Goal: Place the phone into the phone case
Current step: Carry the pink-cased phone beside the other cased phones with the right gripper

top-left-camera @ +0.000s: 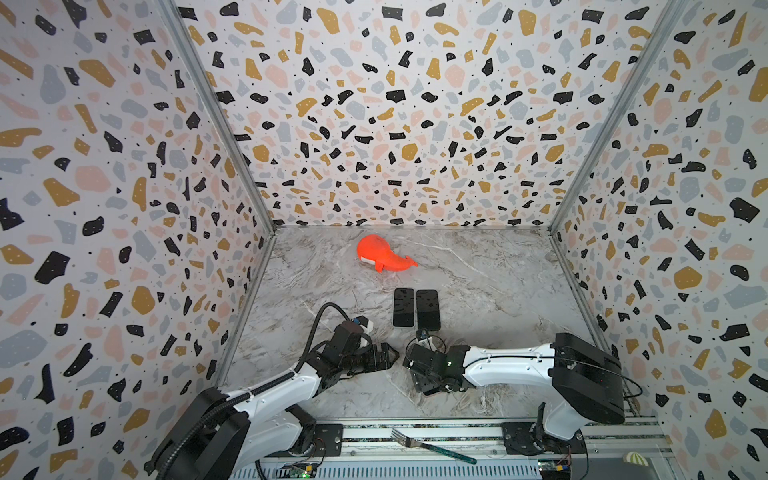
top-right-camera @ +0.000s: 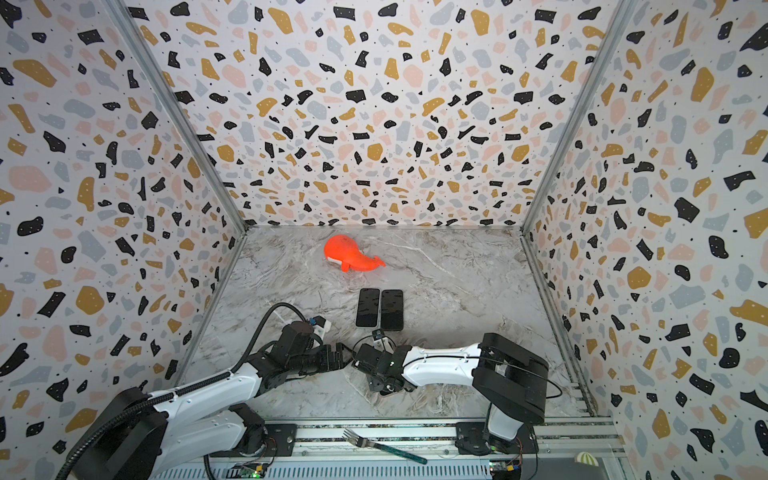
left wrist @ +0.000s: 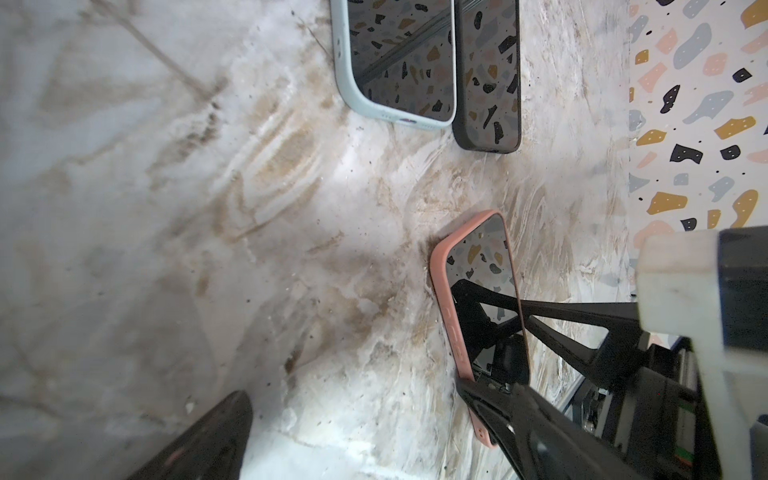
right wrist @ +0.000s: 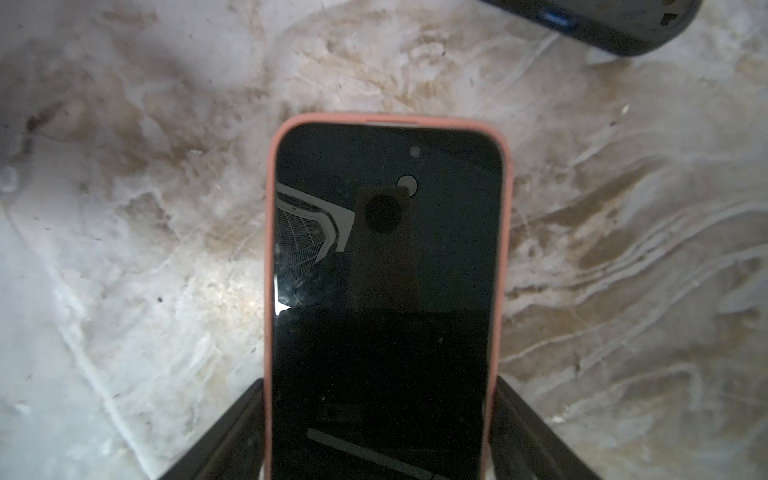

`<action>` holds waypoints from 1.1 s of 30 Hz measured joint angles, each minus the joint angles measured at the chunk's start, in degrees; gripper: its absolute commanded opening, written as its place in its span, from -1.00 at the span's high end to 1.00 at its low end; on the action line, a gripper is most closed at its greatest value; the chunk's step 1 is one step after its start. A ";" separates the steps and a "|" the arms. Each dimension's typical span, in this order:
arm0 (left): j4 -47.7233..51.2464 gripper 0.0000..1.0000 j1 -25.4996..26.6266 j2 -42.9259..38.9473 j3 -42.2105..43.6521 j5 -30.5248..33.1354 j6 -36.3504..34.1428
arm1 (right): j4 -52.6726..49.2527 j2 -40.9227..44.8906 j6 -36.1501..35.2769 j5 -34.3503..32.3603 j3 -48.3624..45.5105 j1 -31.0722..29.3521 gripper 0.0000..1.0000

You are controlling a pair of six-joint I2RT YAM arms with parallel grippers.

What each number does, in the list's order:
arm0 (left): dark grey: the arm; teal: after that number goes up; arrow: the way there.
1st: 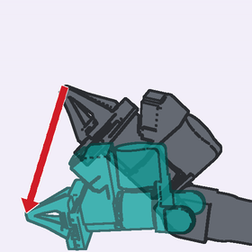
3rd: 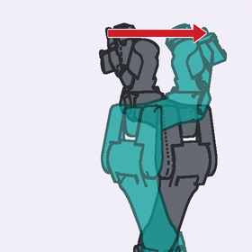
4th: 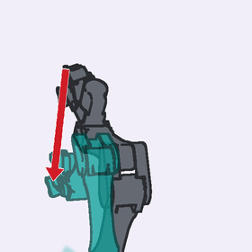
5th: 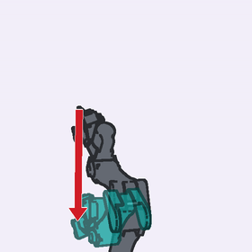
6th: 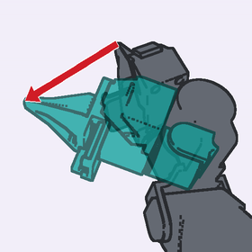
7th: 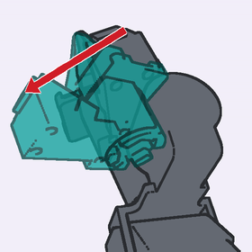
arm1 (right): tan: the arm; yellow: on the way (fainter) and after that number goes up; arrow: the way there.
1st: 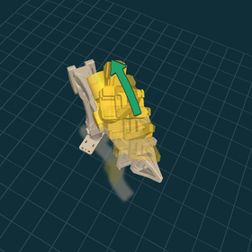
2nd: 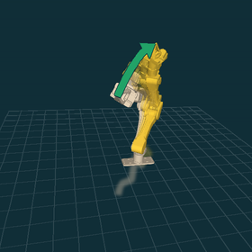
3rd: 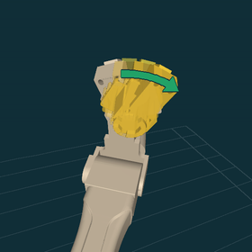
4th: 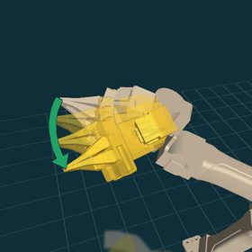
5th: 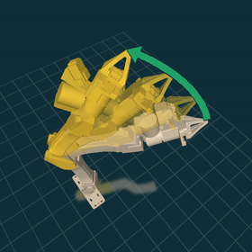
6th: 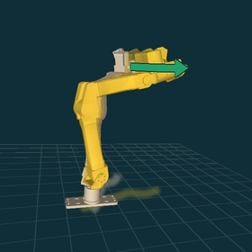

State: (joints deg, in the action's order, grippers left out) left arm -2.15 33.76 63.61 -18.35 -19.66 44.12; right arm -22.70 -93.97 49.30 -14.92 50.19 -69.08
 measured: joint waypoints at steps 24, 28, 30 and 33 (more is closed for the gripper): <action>6.95 -0.96 -1.51 1.75 -4.07 -0.57 -1.01 | -7.76 8.15 -4.72 -1.40 -0.07 15.65 -0.49; 8.26 -0.95 -2.08 6.69 -8.04 -1.14 -1.11 | -7.67 7.02 -8.48 -1.01 1.81 20.48 -0.49; 8.72 -0.95 -2.58 9.29 -10.21 -1.53 -1.49 | -7.21 5.97 -10.32 -0.52 3.41 22.88 -0.49; 9.90 -0.93 -3.74 13.60 -14.14 -2.34 -2.69 | -5.99 3.65 -13.07 0.39 5.81 26.69 -0.49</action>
State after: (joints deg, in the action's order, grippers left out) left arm 7.75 30.02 77.21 -32.49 -22.00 41.43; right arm -28.69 -90.32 36.23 -14.52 56.01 -42.39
